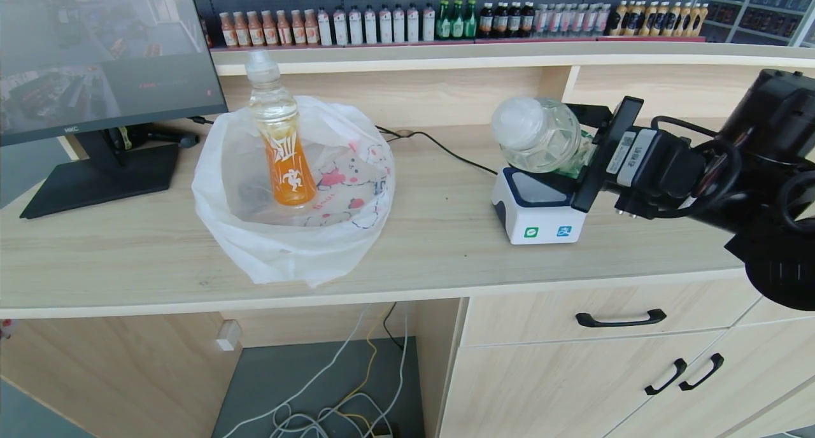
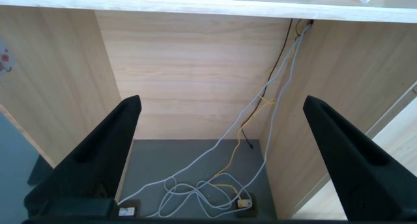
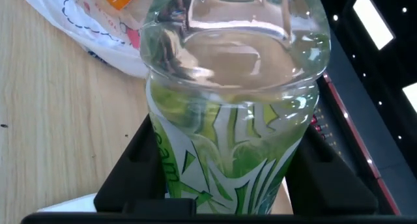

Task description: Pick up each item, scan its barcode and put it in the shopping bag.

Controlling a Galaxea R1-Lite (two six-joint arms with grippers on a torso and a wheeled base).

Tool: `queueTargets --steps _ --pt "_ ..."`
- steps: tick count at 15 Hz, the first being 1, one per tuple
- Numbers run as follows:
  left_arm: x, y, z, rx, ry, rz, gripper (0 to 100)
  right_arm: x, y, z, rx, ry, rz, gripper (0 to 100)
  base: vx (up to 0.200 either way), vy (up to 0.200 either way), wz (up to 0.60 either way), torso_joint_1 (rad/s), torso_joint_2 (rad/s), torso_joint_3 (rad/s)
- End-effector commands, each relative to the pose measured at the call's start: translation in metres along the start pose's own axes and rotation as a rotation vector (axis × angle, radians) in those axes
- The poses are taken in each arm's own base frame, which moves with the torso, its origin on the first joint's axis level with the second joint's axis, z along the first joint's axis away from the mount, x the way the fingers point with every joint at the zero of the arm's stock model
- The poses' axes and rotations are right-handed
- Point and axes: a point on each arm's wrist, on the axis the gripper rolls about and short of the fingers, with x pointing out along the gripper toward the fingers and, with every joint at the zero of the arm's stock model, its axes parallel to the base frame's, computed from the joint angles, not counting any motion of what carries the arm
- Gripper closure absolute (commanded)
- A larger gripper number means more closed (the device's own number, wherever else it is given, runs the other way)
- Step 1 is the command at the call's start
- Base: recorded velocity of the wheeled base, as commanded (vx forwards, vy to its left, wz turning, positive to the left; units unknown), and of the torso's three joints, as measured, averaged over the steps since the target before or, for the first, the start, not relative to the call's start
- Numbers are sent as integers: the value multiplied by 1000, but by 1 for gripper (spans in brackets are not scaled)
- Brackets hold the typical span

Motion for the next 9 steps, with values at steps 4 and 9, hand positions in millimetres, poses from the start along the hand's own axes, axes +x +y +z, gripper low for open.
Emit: queueTargets --steps 4,9 --pt "0 0 0 0 0 1 0 -4 -29 21 115 28 -189 100 0 0 0 0 0 0" --pt "0 0 0 5 0 1 0 5 -14 43 416 -31 -318 100 0 0 0 0 0 0"
